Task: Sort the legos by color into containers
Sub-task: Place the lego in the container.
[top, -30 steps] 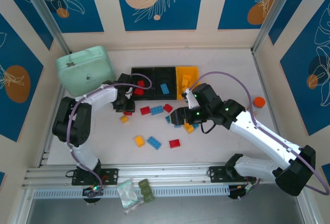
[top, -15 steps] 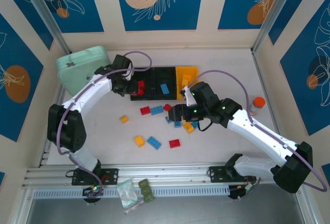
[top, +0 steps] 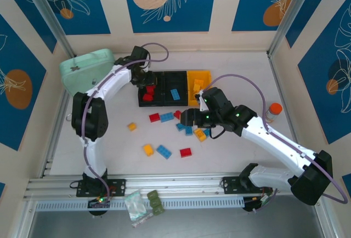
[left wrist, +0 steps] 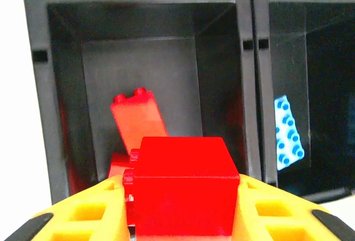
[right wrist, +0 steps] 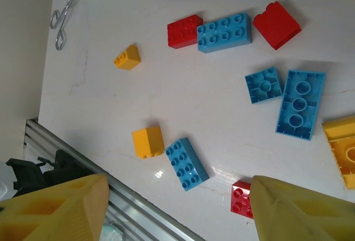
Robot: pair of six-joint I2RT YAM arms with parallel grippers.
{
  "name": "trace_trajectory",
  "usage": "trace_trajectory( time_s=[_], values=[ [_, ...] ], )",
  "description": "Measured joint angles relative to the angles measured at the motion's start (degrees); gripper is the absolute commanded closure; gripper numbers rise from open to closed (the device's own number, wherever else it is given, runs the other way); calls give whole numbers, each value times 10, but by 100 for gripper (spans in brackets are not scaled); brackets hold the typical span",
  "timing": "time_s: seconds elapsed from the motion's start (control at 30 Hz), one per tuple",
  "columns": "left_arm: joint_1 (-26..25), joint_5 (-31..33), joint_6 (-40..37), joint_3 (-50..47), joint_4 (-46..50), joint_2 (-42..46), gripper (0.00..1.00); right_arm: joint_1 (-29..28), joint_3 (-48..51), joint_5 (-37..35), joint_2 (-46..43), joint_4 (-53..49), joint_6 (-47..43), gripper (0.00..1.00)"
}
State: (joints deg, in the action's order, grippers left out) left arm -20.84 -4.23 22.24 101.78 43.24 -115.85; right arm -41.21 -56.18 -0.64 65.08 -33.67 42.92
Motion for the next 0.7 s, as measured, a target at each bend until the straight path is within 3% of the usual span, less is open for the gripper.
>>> trace_trajectory(
  time_s=[0.4, 0.57, 0.7],
  values=[
    [0, 2, 19, 100, -1, -102, 64, 13, 16, -5, 0, 2, 10, 32],
    [0, 5, 26, 104, 1, -117, 59, 16, 16, -5, 0, 2, 11, 32],
    [0, 9, 33, 105, 4, -118, 49, 16, 17, -5, -2, 2, 11, 32]
  ],
)
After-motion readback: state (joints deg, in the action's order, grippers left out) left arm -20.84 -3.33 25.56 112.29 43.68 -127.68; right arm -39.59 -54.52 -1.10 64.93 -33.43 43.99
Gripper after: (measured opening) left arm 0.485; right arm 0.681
